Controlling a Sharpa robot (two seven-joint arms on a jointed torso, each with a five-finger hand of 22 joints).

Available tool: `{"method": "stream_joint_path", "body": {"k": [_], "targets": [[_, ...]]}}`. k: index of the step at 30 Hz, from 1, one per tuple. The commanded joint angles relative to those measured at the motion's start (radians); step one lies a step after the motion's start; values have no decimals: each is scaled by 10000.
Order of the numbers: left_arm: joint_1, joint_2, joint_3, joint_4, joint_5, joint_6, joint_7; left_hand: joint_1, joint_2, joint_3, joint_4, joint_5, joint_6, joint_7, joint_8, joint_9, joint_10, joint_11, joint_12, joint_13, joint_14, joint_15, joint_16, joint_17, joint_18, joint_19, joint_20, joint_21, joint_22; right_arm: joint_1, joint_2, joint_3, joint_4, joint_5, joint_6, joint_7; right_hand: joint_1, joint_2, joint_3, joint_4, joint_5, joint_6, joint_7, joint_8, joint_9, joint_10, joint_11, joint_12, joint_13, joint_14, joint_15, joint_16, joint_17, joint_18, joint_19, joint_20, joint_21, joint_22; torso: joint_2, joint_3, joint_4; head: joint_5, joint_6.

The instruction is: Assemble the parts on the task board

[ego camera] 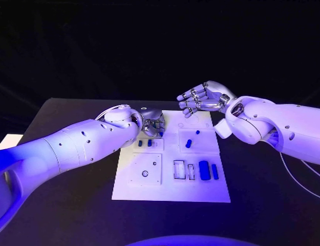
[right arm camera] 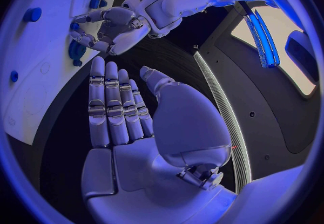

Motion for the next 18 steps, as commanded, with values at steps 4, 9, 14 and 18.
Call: {"method": "stream_joint_path", "body": {"k": [4, 9, 14, 18], "targets": [[-57, 84, 4, -98, -280, 536, -285, -28, 118, 251, -62, 1, 209, 11, -91, -36, 213, -11, -89, -7, 300, -69, 38, -29, -228, 162, -25, 196, 164, -7, 2, 1, 29, -22, 50, 75, -2, 45, 21, -49, 63, -38, 26, -24, -6, -68, 28, -35, -9, -25, 55, -42, -14, 44, 13, 91, -59, -17, -1, 0, 10, -21, -10], [-91, 128, 5, -126, -263, 519, -241, -3, 196, 548, -189, -35, 395, -4, -156, -65, 433, -46, -172, 11, 297, -96, 90, -62, -271, 193, -46, 441, 405, -7, 3, 1, 35, -22, 58, 76, -2, 45, 21, -49, 63, -38, 26, -24, -6, -68, 28, -35, -9, -25, 55, -42, -14, 44, 13, 91, -59, -17, -3, -3, 11, -12, -38], [-104, 153, 6, -136, -241, 535, -209, -33, 245, 757, -285, -46, 551, -25, -196, -79, 599, -74, -237, 33, 291, -119, 123, -99, -295, 203, -62, 579, 546, -7, 3, 2, 39, -22, 62, 75, -2, 45, 21, -49, 63, -38, 26, -24, -6, -68, 28, -35, -9, -25, 55, -42, -14, 44, 13, 91, -59, -17, -9, 4, 12, -3, -47], [-109, 156, 6, -156, -215, 548, -295, -56, 310, 927, -381, -66, 697, -24, -221, -86, 792, -103, -250, 82, 288, -141, 164, -111, -325, 225, -82, 752, 715, -7, 3, 2, 42, -22, 68, 73, 12, 56, 36, -58, 75, -38, 30, -20, -4, -71, 30, -30, -8, -26, 55, -39, -19, 44, 20, 91, -67, -25, -8, 4, 14, 8, -26]]}}
